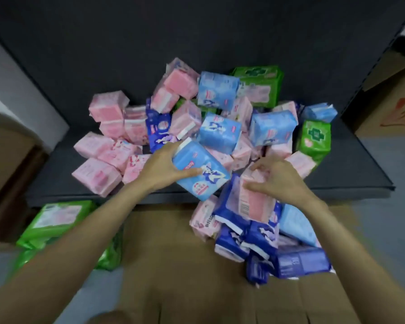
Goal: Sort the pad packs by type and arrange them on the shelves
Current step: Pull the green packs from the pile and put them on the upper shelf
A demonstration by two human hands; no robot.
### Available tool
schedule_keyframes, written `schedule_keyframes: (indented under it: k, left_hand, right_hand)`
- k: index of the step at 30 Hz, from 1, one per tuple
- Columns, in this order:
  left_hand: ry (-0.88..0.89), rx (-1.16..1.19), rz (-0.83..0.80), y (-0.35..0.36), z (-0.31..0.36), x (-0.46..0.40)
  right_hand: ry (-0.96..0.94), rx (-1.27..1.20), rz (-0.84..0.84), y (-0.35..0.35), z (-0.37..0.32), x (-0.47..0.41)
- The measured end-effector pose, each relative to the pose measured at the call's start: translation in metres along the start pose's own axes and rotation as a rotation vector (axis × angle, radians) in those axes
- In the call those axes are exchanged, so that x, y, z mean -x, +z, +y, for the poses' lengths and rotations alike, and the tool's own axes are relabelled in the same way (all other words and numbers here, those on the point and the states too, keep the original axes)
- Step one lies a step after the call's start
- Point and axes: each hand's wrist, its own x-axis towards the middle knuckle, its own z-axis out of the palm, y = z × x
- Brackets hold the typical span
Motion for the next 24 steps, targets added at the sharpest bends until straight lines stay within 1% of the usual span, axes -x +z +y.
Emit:
schedule_keyframes:
  k: [2, 3, 4, 6, 7, 8, 9, 11, 13, 15, 17, 21, 24]
  left_hand:
    - [-0.020, -0.064, 0.005, 0.015, -0.015, 0.012]
    - [-0.034, -0.116, -0.004, 0.020, -0.022, 0.016]
    - [-0.043, -0.153, -0.013, 0.024, -0.030, 0.020]
    - [-0.067, -0.188, -0.061, 0.032, -0.043, 0.027]
    - [-0.087, -0.200, -0.097, 0.035, -0.048, 0.030]
    - [-0.101, -0.214, -0.127, 0.038, -0.053, 0.033]
    - [-0.111, -0.227, -0.156, 0.042, -0.058, 0.036]
    - [-0.121, -0.259, -0.203, 0.047, -0.067, 0.044]
    - [-0.101, -0.294, -0.265, 0.053, -0.077, 0.056]
    - [-0.061, -0.315, -0.326, 0.060, -0.083, 0.064]
    - [-0.025, -0.331, -0.386, 0.070, -0.087, 0.070]
    - [0.124, -0.411, -0.509, 0.104, -0.089, 0.070]
    - [0.259, -0.449, -0.545, 0.129, -0.091, 0.070]
  right_hand:
    - [-0.036, 0.054, -0.032, 0.029, 0.006, -0.001]
    - [-0.030, 0.005, -0.007, 0.042, 0.005, 0.002]
    - [-0.013, -0.088, 0.065, 0.052, 0.003, 0.005]
    - [0.023, -0.292, 0.271, 0.064, 0.000, 0.012]
    - [0.040, -0.347, 0.339, 0.069, -0.001, 0.016]
    - [0.044, -0.358, 0.361, 0.073, 0.000, 0.018]
    - [0.033, -0.298, 0.346, 0.078, 0.001, 0.020]
    - [0.015, -0.167, 0.245, 0.088, 0.008, 0.022]
    - [0.024, -0.118, 0.108, 0.091, 0.009, 0.026]
    - [-0.016, -0.047, 0.050, 0.088, 0.008, 0.029]
    - [-0.021, -0.014, 0.090, 0.088, 0.005, 0.039]
    - [0.176, -0.015, 0.277, 0.094, 0.015, 0.069]
    - [0.261, 0.024, 0.365, 0.091, 0.035, 0.089]
